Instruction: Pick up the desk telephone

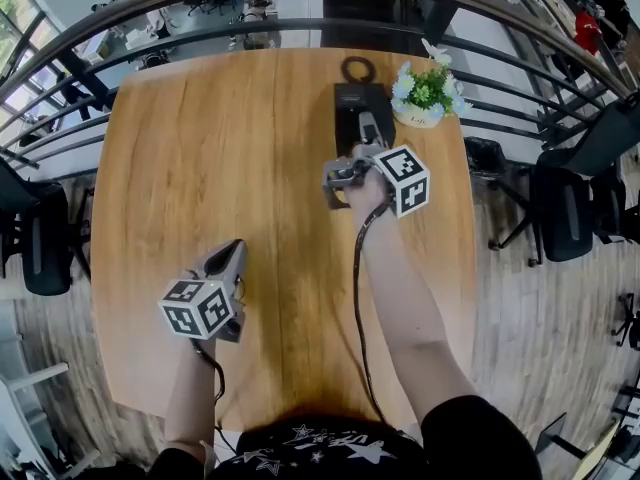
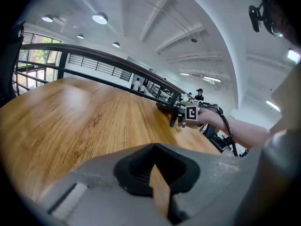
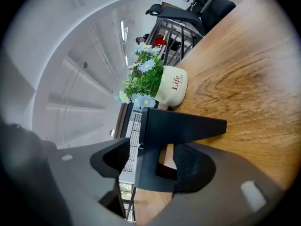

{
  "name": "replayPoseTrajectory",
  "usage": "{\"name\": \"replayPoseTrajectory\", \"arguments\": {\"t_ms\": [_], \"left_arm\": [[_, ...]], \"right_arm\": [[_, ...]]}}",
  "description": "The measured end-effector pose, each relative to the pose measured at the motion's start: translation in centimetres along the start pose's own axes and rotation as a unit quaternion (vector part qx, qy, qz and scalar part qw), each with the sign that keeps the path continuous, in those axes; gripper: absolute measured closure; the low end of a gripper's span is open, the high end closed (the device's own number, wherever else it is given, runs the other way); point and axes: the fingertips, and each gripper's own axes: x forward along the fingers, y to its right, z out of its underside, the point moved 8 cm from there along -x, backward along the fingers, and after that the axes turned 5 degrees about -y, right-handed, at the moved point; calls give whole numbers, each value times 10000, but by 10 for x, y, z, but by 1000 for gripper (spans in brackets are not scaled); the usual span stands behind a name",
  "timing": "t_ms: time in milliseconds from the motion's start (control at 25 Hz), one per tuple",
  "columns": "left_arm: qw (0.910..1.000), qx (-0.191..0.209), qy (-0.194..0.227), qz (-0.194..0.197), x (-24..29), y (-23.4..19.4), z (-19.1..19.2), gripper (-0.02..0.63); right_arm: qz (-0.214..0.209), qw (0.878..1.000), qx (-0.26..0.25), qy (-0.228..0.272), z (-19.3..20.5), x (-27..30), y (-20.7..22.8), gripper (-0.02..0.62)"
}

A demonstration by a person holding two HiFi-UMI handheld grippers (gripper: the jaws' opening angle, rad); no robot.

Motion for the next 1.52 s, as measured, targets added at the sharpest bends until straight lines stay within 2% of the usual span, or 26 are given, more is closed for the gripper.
{"name": "replayPoseTrajectory", "arguments": {"t_ms": [200, 360, 440, 680, 960, 1080, 1200, 1400, 1520], "left_arm": [[10000, -77, -29, 4, -2, 1, 7, 604], [9998, -169, -25, -38, -2, -1, 10, 604], [9998, -207, -6, -55, -5, -5, 11, 604], [9995, -292, -3, -97, -14, -13, 16, 604], [9994, -339, -25, -89, -19, -14, 21, 604], [9993, -371, -11, -71, -22, -13, 23, 604], [9993, -381, -12, -36, -26, -9, 26, 604], [9992, -404, -12, 31, -37, -1, 31, 604], [9991, -415, 6, 48, -46, 3, 35, 604]], "right_arm": [[315, 9988, 326, 159, -2, 10, 11, 316], [242, 9989, 334, 239, -6, 15, 13, 318], [246, 9988, 334, 247, -4, 14, 11, 343], [390, 9979, 497, 100, 1, 13, 6, 417], [306, 9980, 551, -59, 3, 4, 10, 426], [295, 9988, 295, -248, 5, -3, 10, 426], [177, 9986, -114, -491, 7, -16, 6, 425], [-233, 9968, -51, -761, 13, -44, -7, 425], [-410, 9943, -195, -964, 16, -67, -13, 425]]}}
